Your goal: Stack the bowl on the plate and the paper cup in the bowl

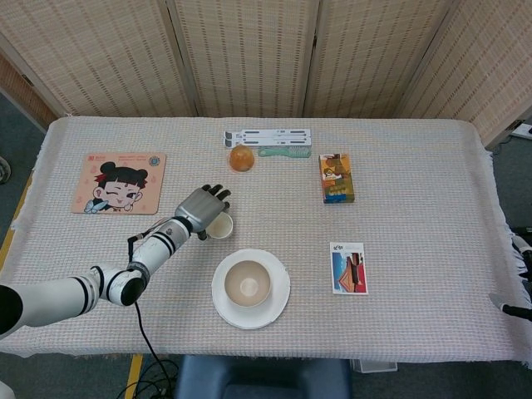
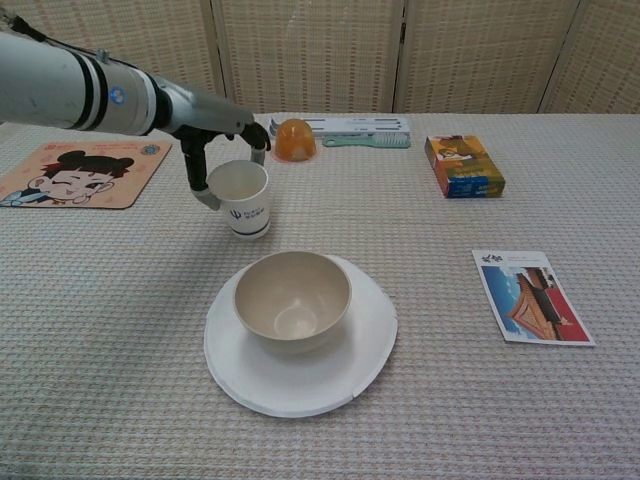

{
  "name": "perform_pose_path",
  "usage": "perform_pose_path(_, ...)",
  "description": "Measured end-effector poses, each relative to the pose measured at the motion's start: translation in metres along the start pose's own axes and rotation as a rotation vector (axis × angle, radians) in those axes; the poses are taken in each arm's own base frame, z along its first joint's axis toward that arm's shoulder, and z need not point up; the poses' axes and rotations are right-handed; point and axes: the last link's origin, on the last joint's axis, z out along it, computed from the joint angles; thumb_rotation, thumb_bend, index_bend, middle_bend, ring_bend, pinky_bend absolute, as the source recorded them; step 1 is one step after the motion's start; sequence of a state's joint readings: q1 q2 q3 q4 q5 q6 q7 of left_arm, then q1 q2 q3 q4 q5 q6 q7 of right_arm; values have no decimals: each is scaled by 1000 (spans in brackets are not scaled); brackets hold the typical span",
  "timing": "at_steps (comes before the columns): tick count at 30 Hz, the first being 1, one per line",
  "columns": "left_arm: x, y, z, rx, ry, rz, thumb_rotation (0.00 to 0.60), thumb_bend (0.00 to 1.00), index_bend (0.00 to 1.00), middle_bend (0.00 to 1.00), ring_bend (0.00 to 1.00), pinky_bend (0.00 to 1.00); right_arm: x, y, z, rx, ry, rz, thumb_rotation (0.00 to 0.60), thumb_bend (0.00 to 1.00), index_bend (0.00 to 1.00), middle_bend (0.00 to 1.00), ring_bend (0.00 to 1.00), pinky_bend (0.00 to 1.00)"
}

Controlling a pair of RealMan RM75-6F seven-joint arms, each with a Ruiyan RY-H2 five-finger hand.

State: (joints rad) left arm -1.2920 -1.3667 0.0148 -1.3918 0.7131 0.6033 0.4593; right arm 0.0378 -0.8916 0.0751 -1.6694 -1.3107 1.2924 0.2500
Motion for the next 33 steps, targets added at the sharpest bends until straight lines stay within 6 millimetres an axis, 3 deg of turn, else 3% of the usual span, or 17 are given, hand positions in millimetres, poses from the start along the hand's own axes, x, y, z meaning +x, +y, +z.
perform_pose_path(7,8,0,-13,10,14,-26,600,230,428,126,0,170,-2,-1,1,6,-13,-2,600,209,0,0,0,0)
perform_pose_path(16,25,8,-48,18,16,-93,600,231,437,129,0,170,-4,-5,0,32,-30,-4,600,209,0,0,0,0)
perform_pose_path(27,40,36,-106,41,-15,-180,600,230,445,129,0,170,-6,-10,-3,80,-57,2,600,209,0,0,0,0)
perform_pose_path(33,45,51,-121,60,-10,-224,600,230,444,129,0,170,-7,-12,-4,104,-77,14,600,208,0,0,0,0)
